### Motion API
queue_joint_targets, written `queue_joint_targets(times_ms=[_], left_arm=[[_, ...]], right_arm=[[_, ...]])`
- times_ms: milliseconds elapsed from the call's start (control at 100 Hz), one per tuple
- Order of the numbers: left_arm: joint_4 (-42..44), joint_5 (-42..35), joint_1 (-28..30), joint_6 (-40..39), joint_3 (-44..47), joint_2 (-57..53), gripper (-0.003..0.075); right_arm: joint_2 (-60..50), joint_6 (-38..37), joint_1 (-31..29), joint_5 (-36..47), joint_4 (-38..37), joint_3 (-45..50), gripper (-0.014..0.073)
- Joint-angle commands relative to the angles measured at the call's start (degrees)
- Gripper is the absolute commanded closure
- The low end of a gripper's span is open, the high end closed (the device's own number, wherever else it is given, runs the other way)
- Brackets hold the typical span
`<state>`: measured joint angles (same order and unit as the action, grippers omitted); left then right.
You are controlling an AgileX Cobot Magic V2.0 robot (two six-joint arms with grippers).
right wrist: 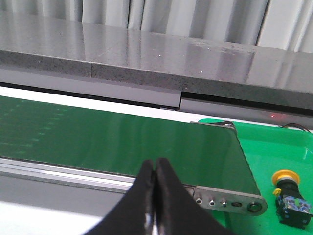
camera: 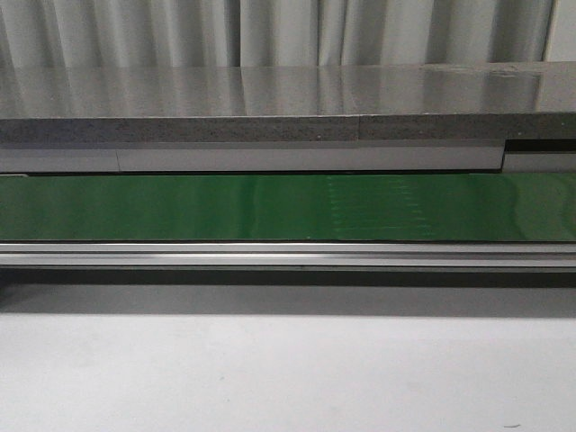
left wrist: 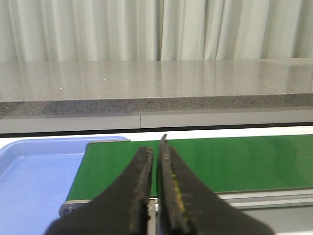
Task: Move button from right to left
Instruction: 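Move the right gripper over the green tray toward the yellow button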
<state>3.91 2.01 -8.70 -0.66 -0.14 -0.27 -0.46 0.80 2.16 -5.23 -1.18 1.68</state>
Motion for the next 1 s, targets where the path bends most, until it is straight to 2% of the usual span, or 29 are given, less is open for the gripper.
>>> queue_joint_targets(times_ms=[0, 510, 600, 990], left_arm=[[-0.1, -4.5, -0.5, -0.6, 2.3, -2.1, 0.0715], [-0.1, -4.5, -0.5, -0.6, 2.3, -2.1, 0.0715], [-0.1, -4.5, -0.5, -0.6, 2.3, -2.1, 0.0715], [-0.1, -4.5, -0.5, -0.6, 2.3, -2.1, 0.0715]], right_arm=[[-1.0, 0.0, -0.1, 4.6, -0.4, 0.0, 0.0661], [-1.0, 0.0, -0.1, 4.6, -0.5, 0.0, 0.0661], [-1.0, 0.1, -0.1, 6.3, -2.8, 0.0, 0.0661], [-1.0, 0.1, -0.1, 9.7, -2.9, -0.3, 0.0661]])
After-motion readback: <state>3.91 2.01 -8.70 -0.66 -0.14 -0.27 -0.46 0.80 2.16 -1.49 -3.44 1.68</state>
